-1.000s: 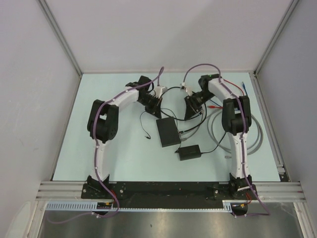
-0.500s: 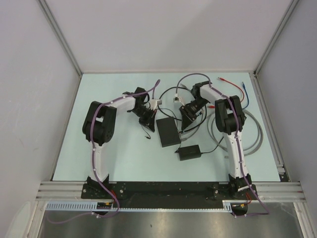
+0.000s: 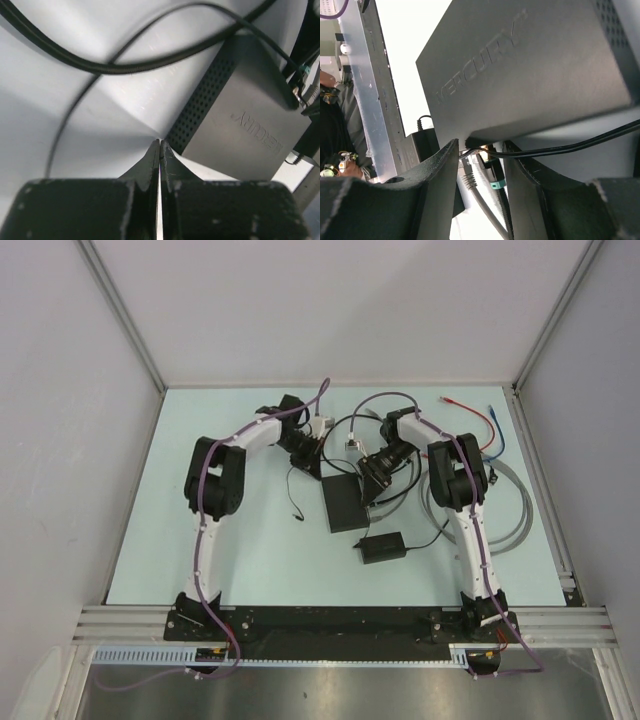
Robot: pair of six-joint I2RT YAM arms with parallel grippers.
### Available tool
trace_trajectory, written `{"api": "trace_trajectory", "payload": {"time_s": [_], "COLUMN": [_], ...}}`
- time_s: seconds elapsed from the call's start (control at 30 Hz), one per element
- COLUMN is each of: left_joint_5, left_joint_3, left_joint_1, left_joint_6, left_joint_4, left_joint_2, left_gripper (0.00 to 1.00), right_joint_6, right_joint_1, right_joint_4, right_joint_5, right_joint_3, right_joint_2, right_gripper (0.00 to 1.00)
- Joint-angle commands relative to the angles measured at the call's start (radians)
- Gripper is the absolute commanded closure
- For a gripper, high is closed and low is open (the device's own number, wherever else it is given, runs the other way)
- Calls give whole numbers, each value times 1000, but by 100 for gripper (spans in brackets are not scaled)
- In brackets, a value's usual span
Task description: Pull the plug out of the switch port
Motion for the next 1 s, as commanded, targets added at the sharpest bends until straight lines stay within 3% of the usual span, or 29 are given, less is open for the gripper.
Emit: {"api": "trace_trajectory", "payload": {"time_s": [0.0, 0.1, 0.3, 0.67, 0.97], "left_joint_5": [-51, -68, 90, 120, 64], "left_joint_3": [71, 42, -24, -109, -121], "left_joint_1": [20, 30, 13, -59, -92], "left_joint_6": [36, 34, -6, -15, -24], "left_joint_4": [-6, 0, 26, 42, 42], "left_joint_2": [-26, -95, -207, -161, -114], "left_gripper": [98, 99, 98, 99, 100], "right_joint_6": [-30, -28, -21, -22, -35], "right_joint_1": [2, -13, -64, -89, -30], "right_joint_4": [-86, -93, -132, -133, -126], "right_joint_5": [41, 18, -28, 13, 70], "right_joint_3": [13, 22, 62, 48, 39], "right_joint_2": [39, 45, 79, 81, 99], "right_gripper": [54, 54, 51, 52, 54]}}
